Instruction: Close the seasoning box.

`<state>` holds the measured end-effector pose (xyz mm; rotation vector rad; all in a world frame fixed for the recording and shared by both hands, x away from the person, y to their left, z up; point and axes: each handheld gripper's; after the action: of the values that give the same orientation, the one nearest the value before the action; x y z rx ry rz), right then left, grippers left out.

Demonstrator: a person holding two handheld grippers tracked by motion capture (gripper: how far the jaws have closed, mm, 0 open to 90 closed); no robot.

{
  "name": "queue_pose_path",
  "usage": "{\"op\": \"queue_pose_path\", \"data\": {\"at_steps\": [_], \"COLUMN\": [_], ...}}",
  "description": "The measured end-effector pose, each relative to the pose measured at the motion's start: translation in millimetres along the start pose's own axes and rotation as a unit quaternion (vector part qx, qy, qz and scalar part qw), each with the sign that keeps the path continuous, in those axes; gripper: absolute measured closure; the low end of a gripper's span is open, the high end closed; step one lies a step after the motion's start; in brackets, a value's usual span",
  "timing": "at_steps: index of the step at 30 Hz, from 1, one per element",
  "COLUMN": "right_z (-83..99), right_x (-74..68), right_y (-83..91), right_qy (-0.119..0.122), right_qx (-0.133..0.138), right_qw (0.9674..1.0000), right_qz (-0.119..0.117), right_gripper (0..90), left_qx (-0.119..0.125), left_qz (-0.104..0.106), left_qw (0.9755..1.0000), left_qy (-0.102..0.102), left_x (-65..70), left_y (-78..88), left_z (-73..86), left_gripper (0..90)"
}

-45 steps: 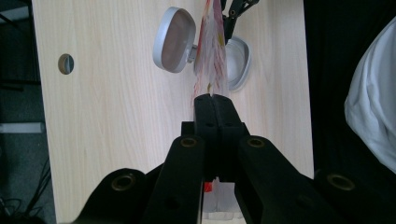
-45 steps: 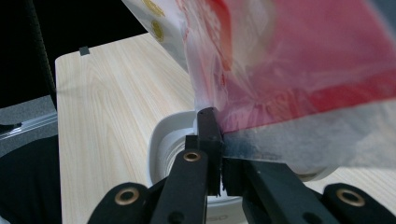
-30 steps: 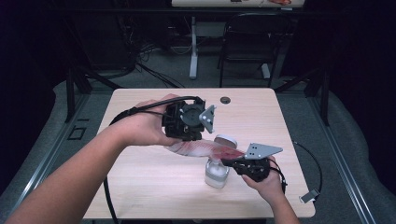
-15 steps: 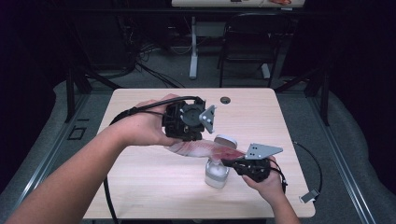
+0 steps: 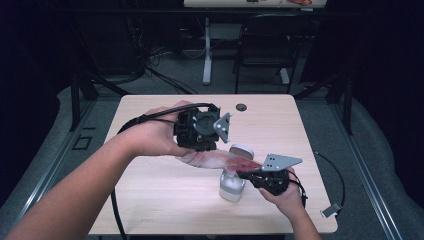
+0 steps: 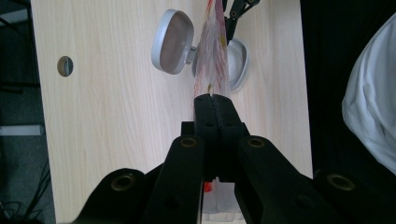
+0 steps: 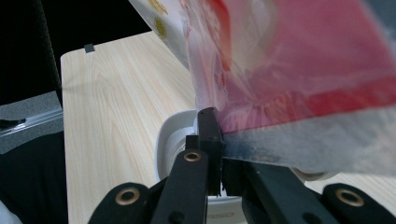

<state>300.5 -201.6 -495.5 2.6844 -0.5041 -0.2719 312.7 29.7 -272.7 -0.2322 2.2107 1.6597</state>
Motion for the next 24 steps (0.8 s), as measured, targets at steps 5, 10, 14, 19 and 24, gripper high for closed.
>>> {"op": "queue_pose_path", "data": {"at_steps": [5,10,14,19,24], "right_z": [0.1,0.1,0.1,0.1,0.1], "right_x": [-0.1,-0.5,-0.6,-0.6,-0.6], "right_y": [-0.3,-1.1,-1.0,-1.1,-1.0], "right_qy": [-0.001,0.0,0.0,0.0,0.0], "right_qx": [0.001,0.0,0.0,0.0,0.0], "right_qw": [1.0,1.0,1.0,1.0,1.0], "right_qz": [-0.001,-0.001,0.0,0.001,0.0], "right_gripper": [89.4,89.4,89.4,89.4,89.4], "left_qx": [0.002,-0.001,-0.004,-0.003,-0.005], "left_qz": [0.0,0.001,0.004,0.002,0.003], "left_qw": [1.0,1.0,1.0,1.0,1.0], "left_qy": [0.002,0.002,0.0,-0.003,-0.001], "left_x": [0.5,0.5,0.1,-0.2,-0.1], "left_y": [-0.1,0.4,0.8,0.6,1.1], "left_z": [-1.0,-1.6,-2.2,-2.8,-3.9], "left_gripper": [90.0,90.0,90.0,90.0,90.0]}}
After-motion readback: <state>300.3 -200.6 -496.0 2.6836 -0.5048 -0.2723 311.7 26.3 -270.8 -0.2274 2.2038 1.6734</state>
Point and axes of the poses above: each handheld gripper's, and its own axes: y roughly backward along the jaws, z roughly out of its underside, x roughly to its right, and after that the axes turned 8 degrees about -z, right-handed
